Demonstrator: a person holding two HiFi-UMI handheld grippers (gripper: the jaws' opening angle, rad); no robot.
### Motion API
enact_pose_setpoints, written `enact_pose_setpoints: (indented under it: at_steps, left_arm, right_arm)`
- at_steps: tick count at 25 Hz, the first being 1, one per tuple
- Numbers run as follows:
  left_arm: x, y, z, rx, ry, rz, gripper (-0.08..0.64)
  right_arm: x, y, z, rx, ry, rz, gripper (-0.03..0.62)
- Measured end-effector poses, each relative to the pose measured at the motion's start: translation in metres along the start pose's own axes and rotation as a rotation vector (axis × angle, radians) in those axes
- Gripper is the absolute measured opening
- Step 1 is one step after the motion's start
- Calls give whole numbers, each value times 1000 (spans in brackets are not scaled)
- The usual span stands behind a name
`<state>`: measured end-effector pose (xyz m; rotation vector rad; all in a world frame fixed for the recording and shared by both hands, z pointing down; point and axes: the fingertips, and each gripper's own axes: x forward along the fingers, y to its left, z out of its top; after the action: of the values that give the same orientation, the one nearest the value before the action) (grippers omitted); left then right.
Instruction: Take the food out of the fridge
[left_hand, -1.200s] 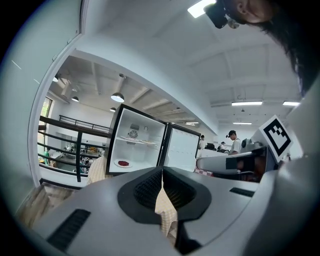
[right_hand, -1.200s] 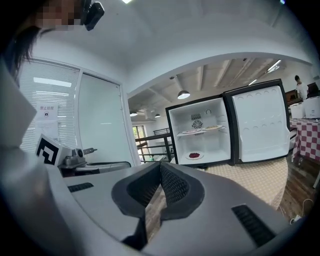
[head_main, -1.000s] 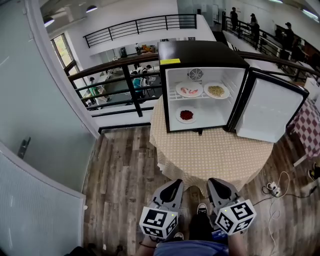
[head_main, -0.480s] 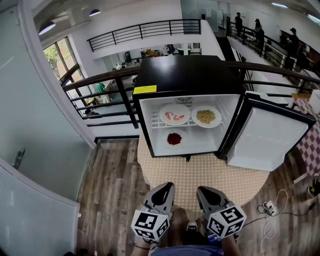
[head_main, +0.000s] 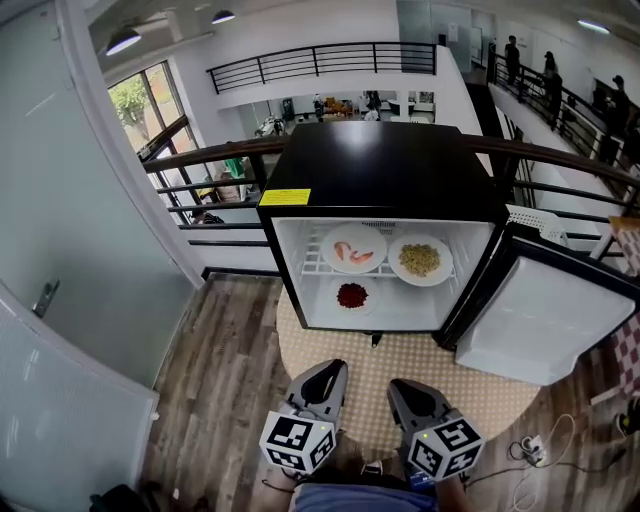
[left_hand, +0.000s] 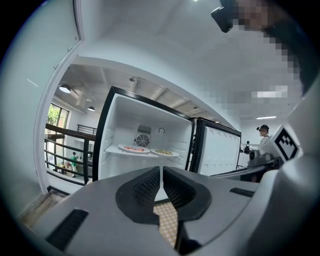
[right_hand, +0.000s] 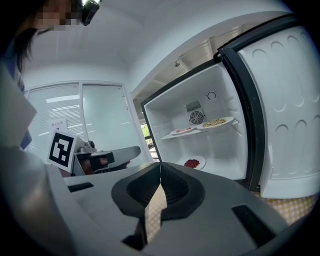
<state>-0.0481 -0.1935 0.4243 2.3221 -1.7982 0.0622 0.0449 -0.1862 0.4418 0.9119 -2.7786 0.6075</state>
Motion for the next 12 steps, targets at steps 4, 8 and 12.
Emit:
enact_pose_setpoints:
  at_steps: [4,8,12]
  left_arm:
    - [5,4,3,10,2,21,18]
    - [7,15,4,1,4,36,18]
    - [22,27,5,-1,17,17,18]
  right_arm:
    - [13,-5,1,14,11,34,17]
    - [29,-6,6,32,10,55,17]
    - [44,-10,10,41,17,49,17]
